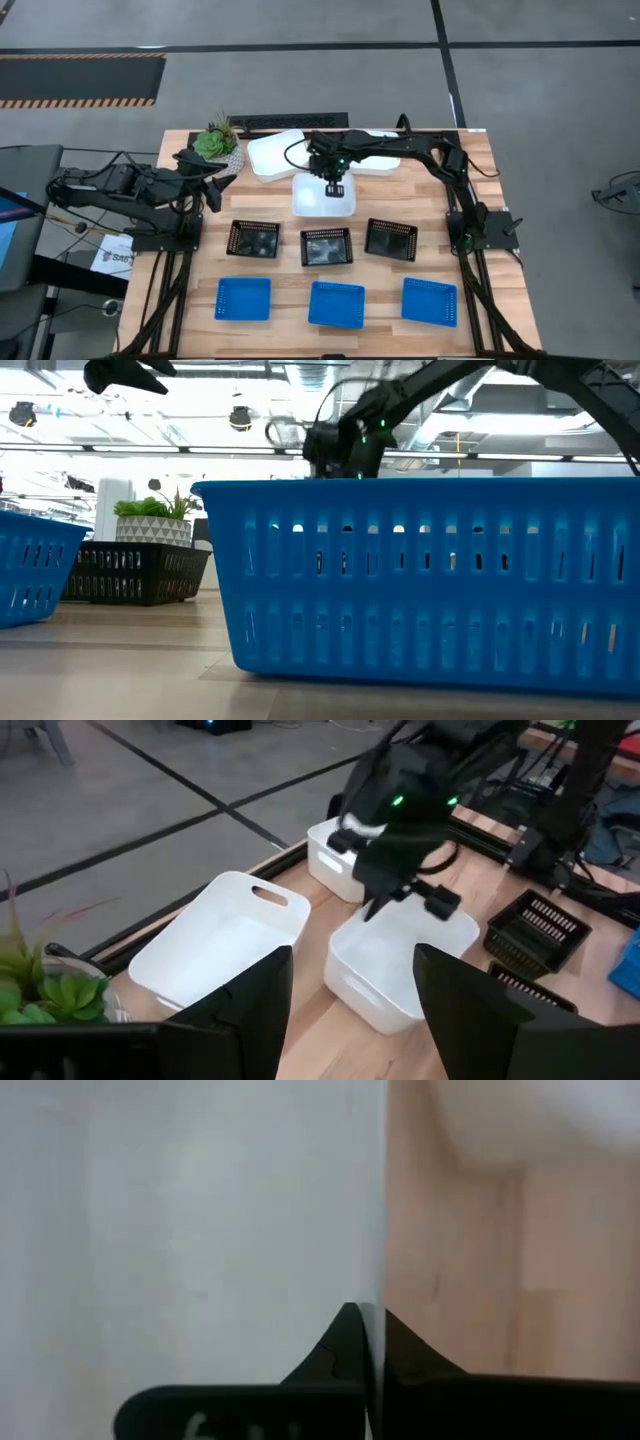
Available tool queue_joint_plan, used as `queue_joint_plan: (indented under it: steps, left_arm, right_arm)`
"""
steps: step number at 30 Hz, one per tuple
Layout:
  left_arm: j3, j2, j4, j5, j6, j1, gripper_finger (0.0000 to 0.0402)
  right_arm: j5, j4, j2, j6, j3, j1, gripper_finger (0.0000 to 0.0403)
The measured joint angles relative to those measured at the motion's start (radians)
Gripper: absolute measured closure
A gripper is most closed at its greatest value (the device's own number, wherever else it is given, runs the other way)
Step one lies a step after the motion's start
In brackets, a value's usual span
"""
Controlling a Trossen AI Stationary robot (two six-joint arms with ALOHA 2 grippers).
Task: Stack baskets by color
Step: Stack the bottom center white bin on the top right white bin
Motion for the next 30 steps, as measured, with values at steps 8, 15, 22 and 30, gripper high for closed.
queue_joint_plan:
  steps: [8,15,22,30]
  left_arm:
    - [0.000,0.000,0.000,0.000,-0.021,0.000,0.0204]
    - [0.000,0.000,-0.001,0.000,-0.021,0.000,0.0204]
    - [0.000,0.000,-0.001,0.000,-0.021,0.000,0.0204]
    - [0.000,0.000,-0.001,-0.025,-0.062,0.000,0.0204]
  right_arm:
    - [-0.021,-0.077,-0.175,-0.023,0.017,-0.052,0.0400]
    - [-0.029,-0.121,-0.352,-0.129,0.019,-0.232,0.0402]
    - [-0.094,-0.196,-0.360,-0.335,0.019,-0.446,0.0402]
    - [-0.106,-0.256,-0.258,-0.440,0.018,-0.511,0.0402]
